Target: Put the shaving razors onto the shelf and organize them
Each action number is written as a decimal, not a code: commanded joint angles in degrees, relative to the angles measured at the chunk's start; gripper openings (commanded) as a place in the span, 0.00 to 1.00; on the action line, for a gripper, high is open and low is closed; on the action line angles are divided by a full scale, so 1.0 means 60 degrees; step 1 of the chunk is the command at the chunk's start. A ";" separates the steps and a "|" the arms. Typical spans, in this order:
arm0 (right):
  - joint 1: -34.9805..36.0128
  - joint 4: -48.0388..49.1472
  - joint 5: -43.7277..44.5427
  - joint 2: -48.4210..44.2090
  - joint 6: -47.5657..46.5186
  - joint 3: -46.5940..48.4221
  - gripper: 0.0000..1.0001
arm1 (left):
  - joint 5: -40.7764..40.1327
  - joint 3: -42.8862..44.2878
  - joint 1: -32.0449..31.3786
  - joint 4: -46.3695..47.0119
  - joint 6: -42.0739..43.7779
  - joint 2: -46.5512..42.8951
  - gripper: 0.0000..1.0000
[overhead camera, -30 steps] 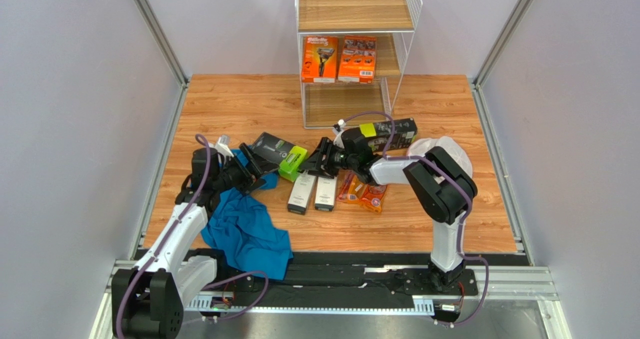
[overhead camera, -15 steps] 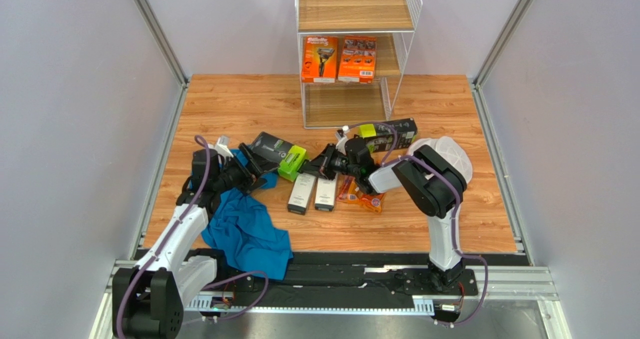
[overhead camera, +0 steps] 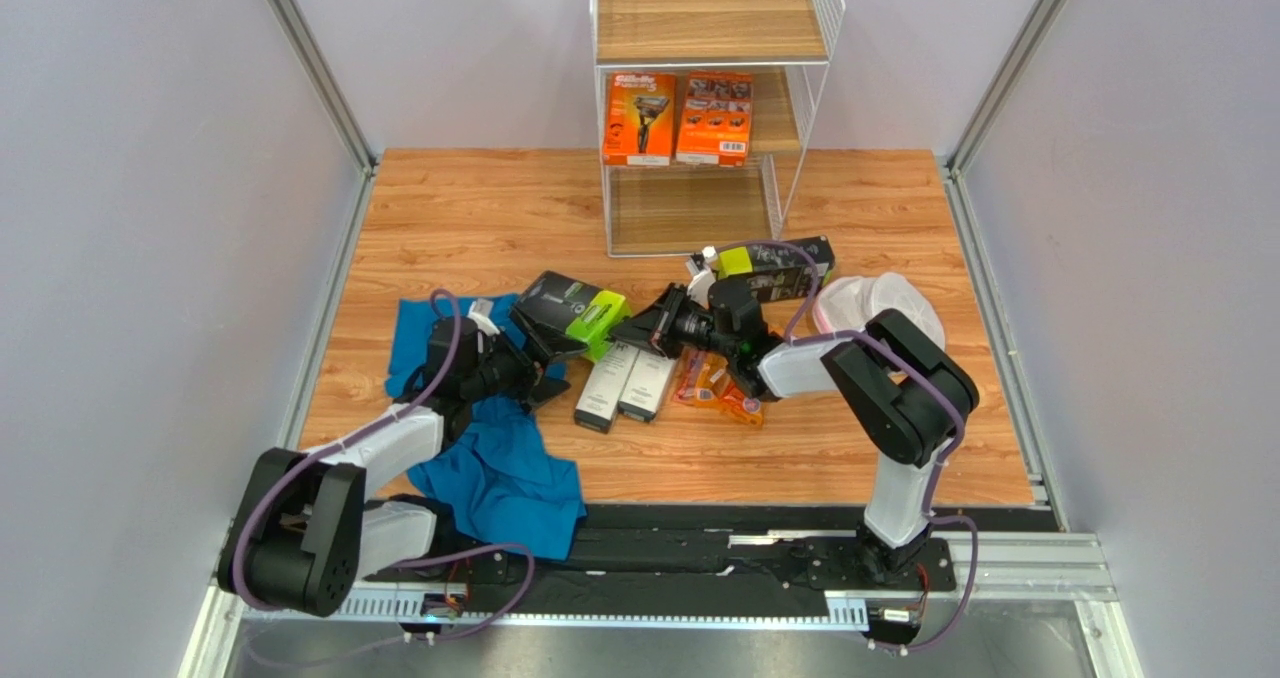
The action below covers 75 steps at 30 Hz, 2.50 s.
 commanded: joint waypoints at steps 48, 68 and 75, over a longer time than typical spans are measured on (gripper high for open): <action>0.0826 -0.1625 0.0555 -0.5499 -0.1037 -0.2224 0.89 | -0.0502 0.1459 -0.1228 0.2096 0.0989 -0.0824 0.00; 0.1324 0.0865 0.1390 -0.5867 -0.0025 -0.3294 0.94 | -0.0444 0.2208 -0.2371 0.1346 0.1357 -0.1678 0.00; 0.1353 0.0427 0.1521 -0.6218 0.0078 -0.3368 0.94 | -0.0459 0.2091 -0.2400 0.1155 0.1313 -0.2235 0.00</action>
